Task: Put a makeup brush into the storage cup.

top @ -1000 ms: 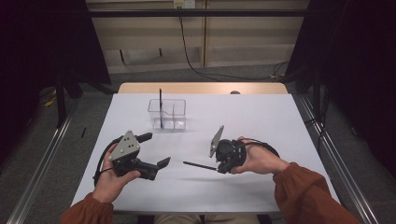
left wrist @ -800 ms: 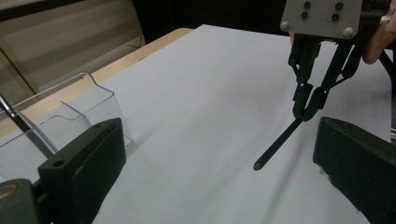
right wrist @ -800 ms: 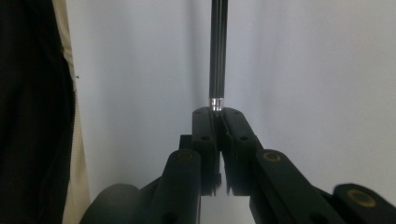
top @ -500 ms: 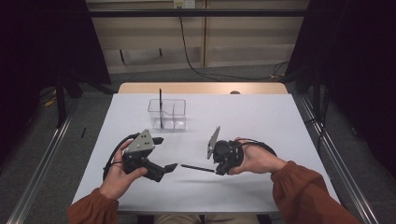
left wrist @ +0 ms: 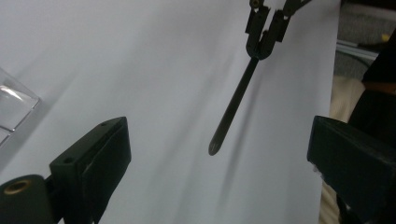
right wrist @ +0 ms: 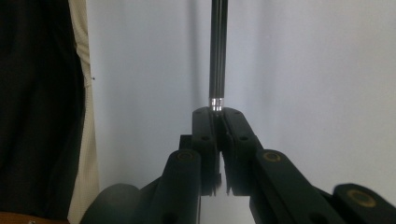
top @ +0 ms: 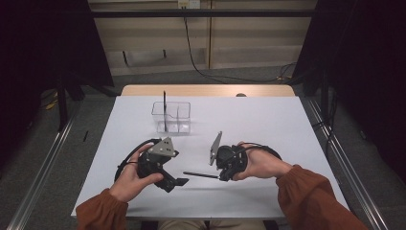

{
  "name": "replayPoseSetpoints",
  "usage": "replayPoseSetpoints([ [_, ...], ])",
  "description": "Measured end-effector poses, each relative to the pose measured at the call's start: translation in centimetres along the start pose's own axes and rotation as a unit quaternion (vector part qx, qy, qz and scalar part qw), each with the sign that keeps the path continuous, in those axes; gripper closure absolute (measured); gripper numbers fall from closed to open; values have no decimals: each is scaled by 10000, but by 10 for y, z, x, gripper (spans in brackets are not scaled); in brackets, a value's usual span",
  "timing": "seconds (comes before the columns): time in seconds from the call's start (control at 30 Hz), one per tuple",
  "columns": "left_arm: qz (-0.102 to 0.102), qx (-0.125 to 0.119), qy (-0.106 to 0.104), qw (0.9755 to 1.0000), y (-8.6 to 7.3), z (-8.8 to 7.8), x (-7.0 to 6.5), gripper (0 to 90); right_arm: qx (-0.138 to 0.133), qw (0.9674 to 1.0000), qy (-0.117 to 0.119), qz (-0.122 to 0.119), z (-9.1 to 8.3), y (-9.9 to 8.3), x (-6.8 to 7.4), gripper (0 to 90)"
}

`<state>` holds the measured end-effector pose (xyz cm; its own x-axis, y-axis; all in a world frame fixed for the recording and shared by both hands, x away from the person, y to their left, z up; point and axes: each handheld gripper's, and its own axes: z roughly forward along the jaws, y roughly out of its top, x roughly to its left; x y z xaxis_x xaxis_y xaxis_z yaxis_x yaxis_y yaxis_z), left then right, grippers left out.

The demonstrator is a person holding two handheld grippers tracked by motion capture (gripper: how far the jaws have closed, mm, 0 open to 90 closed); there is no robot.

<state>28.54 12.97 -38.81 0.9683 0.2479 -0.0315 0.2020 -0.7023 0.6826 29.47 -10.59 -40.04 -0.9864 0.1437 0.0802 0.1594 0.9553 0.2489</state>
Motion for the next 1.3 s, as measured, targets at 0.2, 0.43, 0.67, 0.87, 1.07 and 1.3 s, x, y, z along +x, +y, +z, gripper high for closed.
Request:
replayPoseSetpoints([
  [0.2,226,299,-145,9992,7,7,0,69,58,9999,60,-94,0,2,2,841],
  [0.43,372,740,-240,9963,8,15,-2,73,136,9997,66,-172,-1,4,3,841],
  [0.67,460,1045,-452,9924,10,21,-3,188,140,9996,105,-234,0,5,4,842],
  [0.87,514,1095,-611,9908,12,23,-1,391,182,9995,115,-236,-1,5,5,842],
  [1.07,521,1108,-691,9901,12,24,2,544,167,9994,86,-276,-3,5,7,842],
  [1.3,590,1098,-706,9897,12,29,0,655,145,9994,62,-308,-5,6,8,842],
])
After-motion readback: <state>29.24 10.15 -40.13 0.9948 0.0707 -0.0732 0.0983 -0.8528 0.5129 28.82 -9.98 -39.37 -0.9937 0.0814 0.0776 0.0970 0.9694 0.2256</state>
